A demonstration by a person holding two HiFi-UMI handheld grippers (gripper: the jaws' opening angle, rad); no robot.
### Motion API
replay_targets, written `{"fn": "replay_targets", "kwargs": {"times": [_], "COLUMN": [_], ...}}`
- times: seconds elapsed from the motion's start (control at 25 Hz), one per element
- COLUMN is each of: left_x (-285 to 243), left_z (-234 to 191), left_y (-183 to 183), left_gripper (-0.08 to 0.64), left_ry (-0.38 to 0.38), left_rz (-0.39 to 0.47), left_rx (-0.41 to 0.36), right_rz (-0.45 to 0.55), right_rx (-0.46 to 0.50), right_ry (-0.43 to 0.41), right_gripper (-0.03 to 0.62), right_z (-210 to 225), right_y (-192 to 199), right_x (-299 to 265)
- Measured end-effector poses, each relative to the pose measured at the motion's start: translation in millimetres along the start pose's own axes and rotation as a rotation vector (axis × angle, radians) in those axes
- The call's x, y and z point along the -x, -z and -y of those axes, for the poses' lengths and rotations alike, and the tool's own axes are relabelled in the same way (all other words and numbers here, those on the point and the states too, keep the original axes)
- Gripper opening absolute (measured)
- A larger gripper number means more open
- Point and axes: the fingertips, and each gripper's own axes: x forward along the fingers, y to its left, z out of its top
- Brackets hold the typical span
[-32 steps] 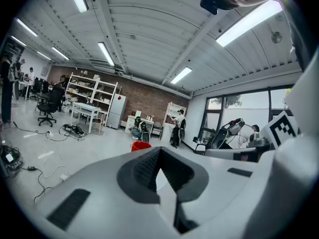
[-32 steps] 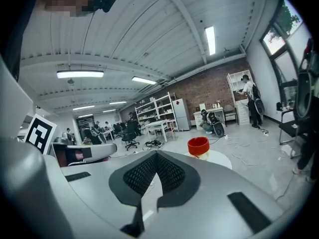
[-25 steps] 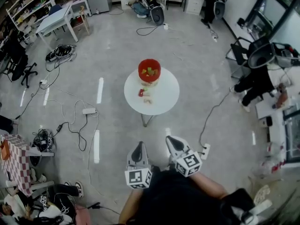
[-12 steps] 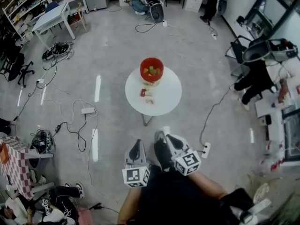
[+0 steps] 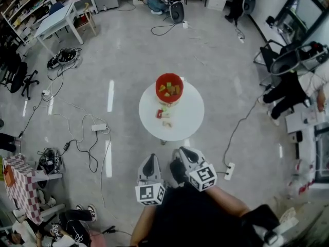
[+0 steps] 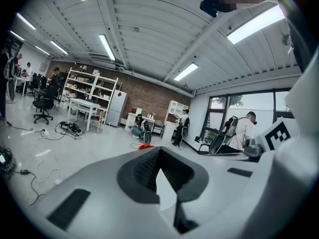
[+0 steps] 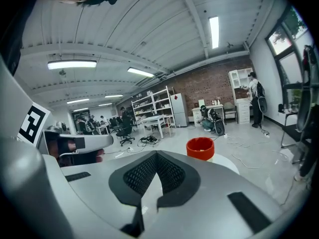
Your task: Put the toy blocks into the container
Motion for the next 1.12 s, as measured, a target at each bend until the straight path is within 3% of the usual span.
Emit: {"fn": "replay_targets", "kwargs": {"times": [0.24, 0.52, 0.68, 0.88, 1.12], "left_x": [-66, -120, -143, -168, -197], "left_z": [-16, -35, -34, -45, -59], "left_y": [-18, -44, -45, -36, -39], "left_gripper": [-0.012, -0.012, -0.012, -0.012, -0.012], "left_ry": [-0.038, -0.104, -0.074, -0.028, 0.043], "left_rz": [-0.021, -0.02, -0.037, -0.066, -0.089], "left_rx": [0.02, 0.0, -0.009, -0.009, -0.004], "right_rz": [-0.033, -0.133, -0.212, -0.22, -0.303], "right_rx": [0.016, 0.031, 0.03, 0.029, 0.01], "right_ry": [-0.033, -0.06, -0.049, -0.005, 0.049], "right_gripper": [-0.009, -0.009, -0.009, -0.001, 0.035], "right_z": [49, 86, 99, 110, 123], "right_y": [-19, -1, 17, 30, 50], "right_x": [-51, -97, -118, -154, -186]}}
